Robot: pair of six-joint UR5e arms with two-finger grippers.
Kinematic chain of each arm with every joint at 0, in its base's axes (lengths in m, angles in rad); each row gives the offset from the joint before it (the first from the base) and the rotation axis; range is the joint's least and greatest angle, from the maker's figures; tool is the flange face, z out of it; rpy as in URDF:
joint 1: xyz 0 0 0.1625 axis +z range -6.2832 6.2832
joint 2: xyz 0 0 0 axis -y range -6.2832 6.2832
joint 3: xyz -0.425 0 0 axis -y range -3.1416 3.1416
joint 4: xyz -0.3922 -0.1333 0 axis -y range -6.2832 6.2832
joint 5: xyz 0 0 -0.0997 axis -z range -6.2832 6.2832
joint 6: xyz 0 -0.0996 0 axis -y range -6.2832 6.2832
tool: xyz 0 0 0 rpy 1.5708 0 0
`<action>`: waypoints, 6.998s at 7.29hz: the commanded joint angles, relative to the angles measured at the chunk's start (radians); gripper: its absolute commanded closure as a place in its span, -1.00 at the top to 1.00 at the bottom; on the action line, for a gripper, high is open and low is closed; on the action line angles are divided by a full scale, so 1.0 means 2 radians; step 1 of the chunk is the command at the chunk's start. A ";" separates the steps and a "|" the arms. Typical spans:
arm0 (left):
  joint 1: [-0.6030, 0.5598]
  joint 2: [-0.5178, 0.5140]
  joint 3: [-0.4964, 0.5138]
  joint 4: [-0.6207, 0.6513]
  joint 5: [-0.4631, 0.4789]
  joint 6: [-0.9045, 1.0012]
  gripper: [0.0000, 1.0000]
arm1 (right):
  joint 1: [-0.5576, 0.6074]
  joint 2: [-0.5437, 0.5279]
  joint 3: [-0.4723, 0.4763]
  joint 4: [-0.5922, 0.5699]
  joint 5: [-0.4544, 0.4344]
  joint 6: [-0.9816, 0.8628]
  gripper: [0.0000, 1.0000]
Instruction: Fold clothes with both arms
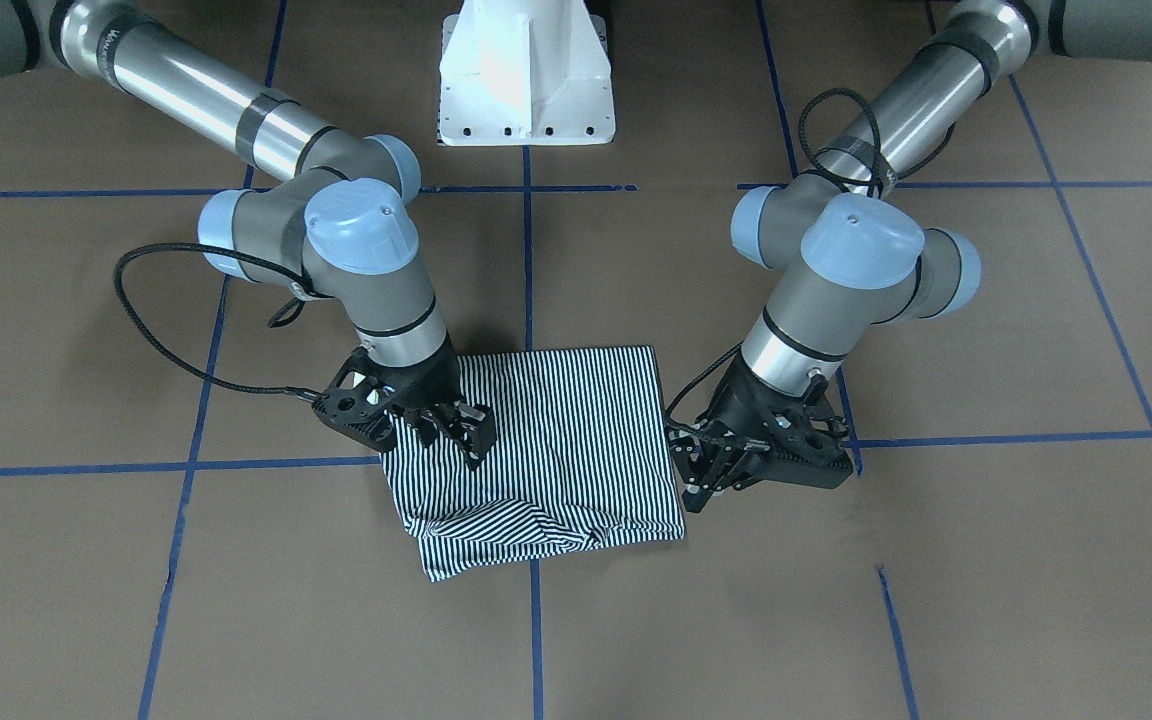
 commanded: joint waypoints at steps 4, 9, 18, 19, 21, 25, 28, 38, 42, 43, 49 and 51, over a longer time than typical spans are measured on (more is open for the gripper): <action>-0.004 0.042 -0.045 0.001 -0.002 0.002 -1.00 | 0.021 0.061 -0.131 0.047 -0.028 -0.052 -1.00; -0.046 0.123 -0.095 0.001 -0.012 0.093 -1.00 | 0.120 0.010 -0.100 0.045 0.050 -0.158 -1.00; -0.398 0.256 -0.103 0.249 -0.174 0.635 -0.12 | 0.478 -0.299 0.062 -0.183 0.292 -0.897 1.00; -0.414 0.259 -0.125 0.348 -0.238 0.633 -0.04 | 0.499 -0.307 0.068 -0.229 0.292 -0.963 1.00; -0.413 0.320 -0.232 0.423 -0.244 0.618 1.00 | 0.506 -0.312 0.067 -0.260 0.286 -0.988 1.00; -0.406 0.381 -0.262 0.415 -0.247 0.623 1.00 | 0.493 -0.336 0.067 -0.241 0.288 -1.005 1.00; -0.404 0.396 -0.266 0.392 -0.251 0.622 1.00 | 0.483 -0.349 0.067 -0.214 0.286 -1.001 1.00; -0.394 0.398 -0.254 0.393 -0.246 0.620 1.00 | 0.430 -0.355 0.072 -0.172 0.297 -0.931 1.00; -0.393 0.393 -0.251 0.392 -0.247 0.619 1.00 | 0.430 -0.361 0.069 -0.172 0.297 -0.928 1.00; -0.393 0.392 -0.251 0.392 -0.247 0.620 1.00 | 0.430 -0.361 0.071 -0.172 0.298 -0.928 1.00; -0.393 0.392 -0.250 0.392 -0.247 0.618 1.00 | 0.430 -0.357 0.074 -0.171 0.296 -0.929 1.00; -0.393 0.392 -0.241 0.391 -0.247 0.618 1.00 | 0.430 -0.354 0.074 -0.170 0.284 -0.930 1.00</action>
